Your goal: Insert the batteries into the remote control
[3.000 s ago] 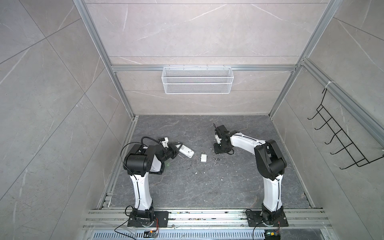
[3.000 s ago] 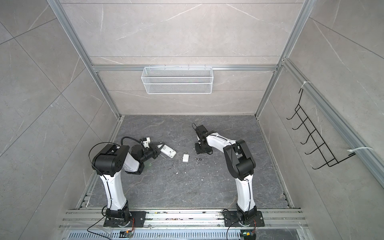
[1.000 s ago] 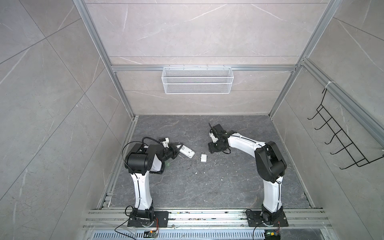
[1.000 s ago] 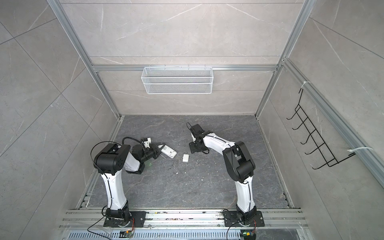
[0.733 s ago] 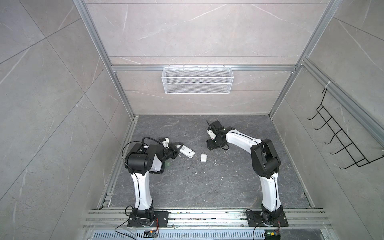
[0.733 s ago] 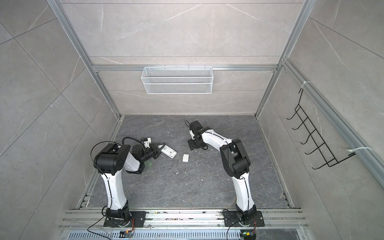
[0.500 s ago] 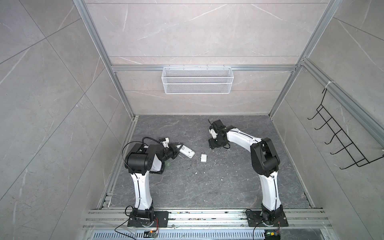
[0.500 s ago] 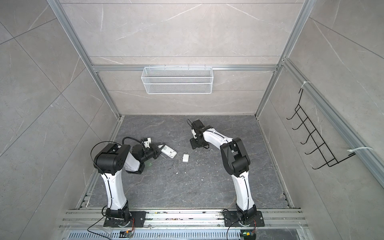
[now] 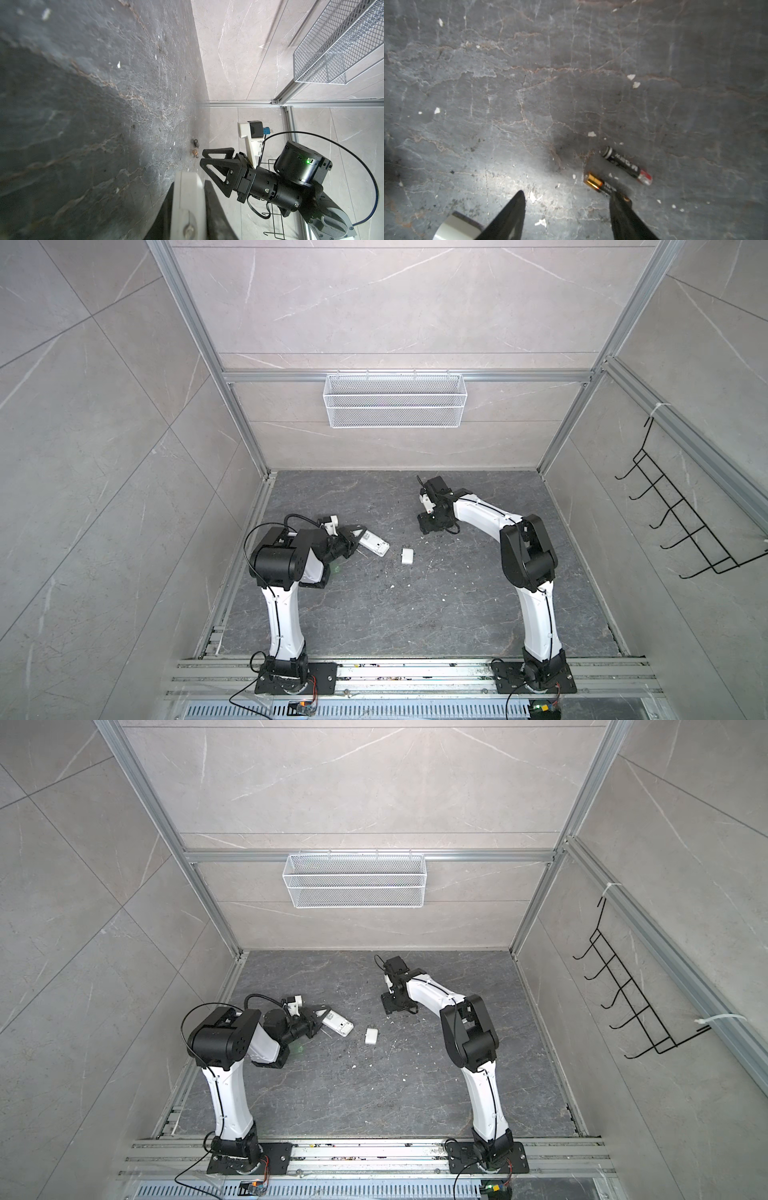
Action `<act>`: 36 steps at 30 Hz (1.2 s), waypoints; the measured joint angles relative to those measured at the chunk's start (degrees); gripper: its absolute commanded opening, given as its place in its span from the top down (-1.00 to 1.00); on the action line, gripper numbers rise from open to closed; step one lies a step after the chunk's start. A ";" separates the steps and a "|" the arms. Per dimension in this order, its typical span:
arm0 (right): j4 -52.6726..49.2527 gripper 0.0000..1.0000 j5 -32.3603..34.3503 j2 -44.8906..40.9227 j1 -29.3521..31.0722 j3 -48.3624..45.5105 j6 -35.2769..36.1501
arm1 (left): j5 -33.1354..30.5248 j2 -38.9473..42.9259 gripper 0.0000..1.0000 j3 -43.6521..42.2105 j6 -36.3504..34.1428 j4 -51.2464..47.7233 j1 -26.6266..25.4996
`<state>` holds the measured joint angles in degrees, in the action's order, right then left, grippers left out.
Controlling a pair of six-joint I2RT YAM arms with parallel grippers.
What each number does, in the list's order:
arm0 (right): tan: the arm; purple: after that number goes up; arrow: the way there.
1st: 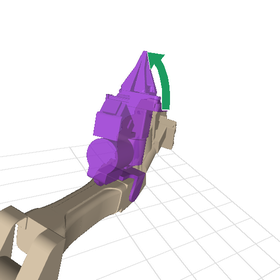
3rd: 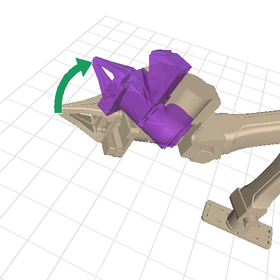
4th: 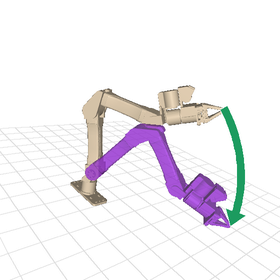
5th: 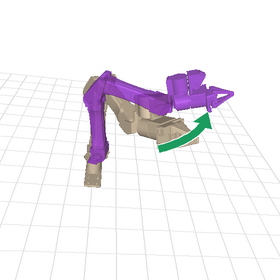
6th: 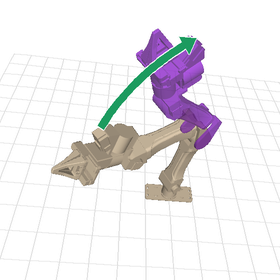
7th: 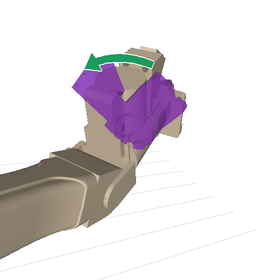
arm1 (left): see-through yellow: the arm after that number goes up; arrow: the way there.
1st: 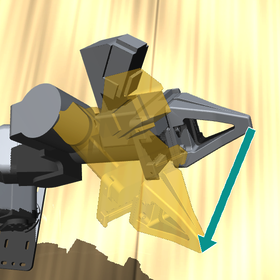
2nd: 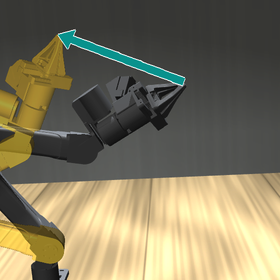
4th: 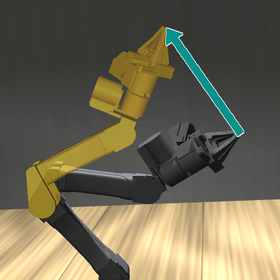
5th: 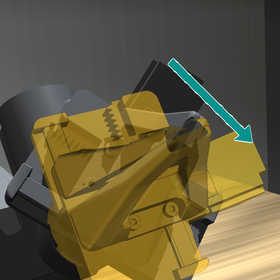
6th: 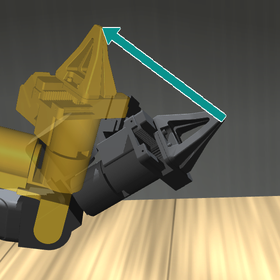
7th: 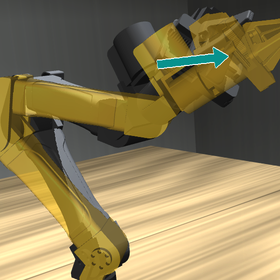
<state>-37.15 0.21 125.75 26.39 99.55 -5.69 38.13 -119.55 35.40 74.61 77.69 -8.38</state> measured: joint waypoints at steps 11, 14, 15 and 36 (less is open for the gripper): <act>-0.57 -0.26 0.00 3.17 -0.66 1.92 0.83 | 0.02 -0.92 0.99 0.28 0.24 -0.04 0.00; -0.52 -0.26 -0.44 3.17 -0.66 1.68 0.83 | 0.04 -0.94 0.99 0.33 0.24 -0.02 0.00; -0.50 -0.25 -0.46 3.17 -0.66 1.62 0.81 | 0.02 -0.94 0.99 0.33 0.24 -0.02 0.00; 2.54 -0.01 -0.46 -0.68 -0.98 -6.12 1.66 | 0.04 -0.94 0.99 0.39 0.42 -0.02 0.00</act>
<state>-34.61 -0.25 125.08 25.41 93.43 -4.03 38.17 -120.49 35.79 75.02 77.67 -8.38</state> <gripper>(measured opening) 0.492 0.184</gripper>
